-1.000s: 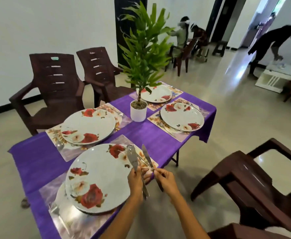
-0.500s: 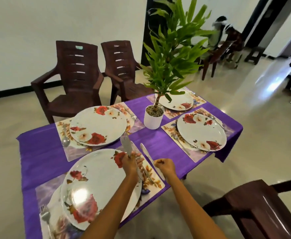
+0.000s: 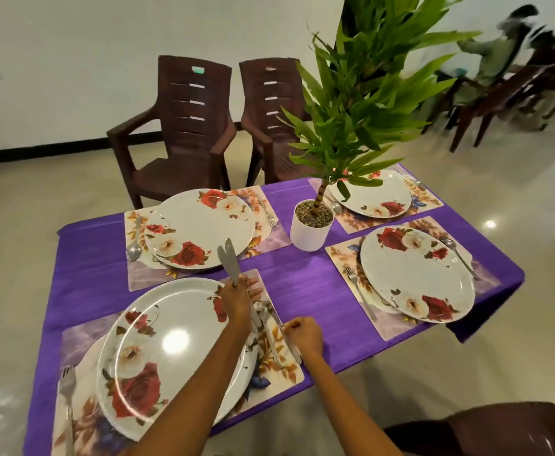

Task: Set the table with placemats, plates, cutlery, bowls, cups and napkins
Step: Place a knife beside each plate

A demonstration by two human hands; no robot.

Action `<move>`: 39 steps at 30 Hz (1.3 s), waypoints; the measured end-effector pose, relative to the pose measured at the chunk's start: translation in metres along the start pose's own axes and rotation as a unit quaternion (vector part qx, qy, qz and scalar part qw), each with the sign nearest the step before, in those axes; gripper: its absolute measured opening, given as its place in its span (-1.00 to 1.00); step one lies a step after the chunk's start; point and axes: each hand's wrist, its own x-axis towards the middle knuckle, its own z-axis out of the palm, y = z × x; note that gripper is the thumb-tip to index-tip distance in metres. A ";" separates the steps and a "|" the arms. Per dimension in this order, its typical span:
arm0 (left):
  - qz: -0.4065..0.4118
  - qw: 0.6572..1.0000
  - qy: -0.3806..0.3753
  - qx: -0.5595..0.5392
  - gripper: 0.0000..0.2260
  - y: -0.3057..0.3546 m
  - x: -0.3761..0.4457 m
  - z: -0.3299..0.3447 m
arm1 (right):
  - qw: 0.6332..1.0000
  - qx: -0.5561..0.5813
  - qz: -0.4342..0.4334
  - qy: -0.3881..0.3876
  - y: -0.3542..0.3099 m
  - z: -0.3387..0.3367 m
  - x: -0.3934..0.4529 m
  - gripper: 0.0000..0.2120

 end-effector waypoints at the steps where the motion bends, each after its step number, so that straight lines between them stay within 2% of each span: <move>1: 0.003 1.000 -0.005 -0.005 -0.81 0.000 0.001 0.003 | 1.000 -0.016 0.002 0.004 -0.001 0.001 0.000 -0.72; 3: 0.000 1.000 -0.007 0.013 -0.81 0.001 0.002 0.010 | 0.999 -0.037 0.002 0.005 -0.003 0.002 -0.001 -0.82; 7: -0.002 0.999 -0.034 0.017 -0.82 -0.001 0.000 0.024 | 0.999 -0.045 -0.020 -0.017 -0.005 0.001 0.003 -0.87; 13: 0.016 0.997 -0.059 0.054 -0.83 -0.009 -0.004 0.030 | 0.996 -0.076 -0.043 -0.038 -0.004 0.003 0.007 -0.86; 16: 0.012 0.993 -0.098 0.058 -0.84 -0.013 -0.007 0.033 | 0.993 -0.092 -0.058 -0.045 -0.004 0.001 0.005 -0.84; 18: 0.007 0.989 -0.132 0.061 -0.84 -0.017 -0.009 0.038 | 0.998 -0.047 -0.038 -0.033 -0.003 -0.008 0.006 -0.83; 21: -0.018 0.982 -0.173 0.069 -0.82 -0.024 -0.009 0.054 | 0.991 0.126 -0.011 0.040 0.004 -0.033 0.017 -0.85; 23: -0.022 0.978 -0.190 0.087 -0.80 -0.034 -0.013 0.073 | 0.974 0.204 -0.023 0.092 0.010 -0.058 0.021 -0.82; 25: -0.026 0.972 -0.208 0.106 -0.78 -0.047 -0.023 0.098 | 0.962 0.250 -0.039 0.101 0.016 -0.088 0.025 -0.81; 30: -0.053 0.971 -0.212 0.091 -0.82 -0.071 -0.049 0.179 | 0.968 0.225 -0.081 0.075 0.048 -0.148 0.049 -0.79; 34: -0.049 0.961 -0.247 0.114 -0.82 -0.088 -0.065 0.246 | 0.957 0.269 -0.056 0.093 0.085 -0.193 0.078 -0.86; 39: -0.044 0.947 -0.254 0.191 -0.84 -0.124 -0.068 0.330 | 0.962 0.248 -0.034 0.107 0.136 -0.258 0.132 -0.88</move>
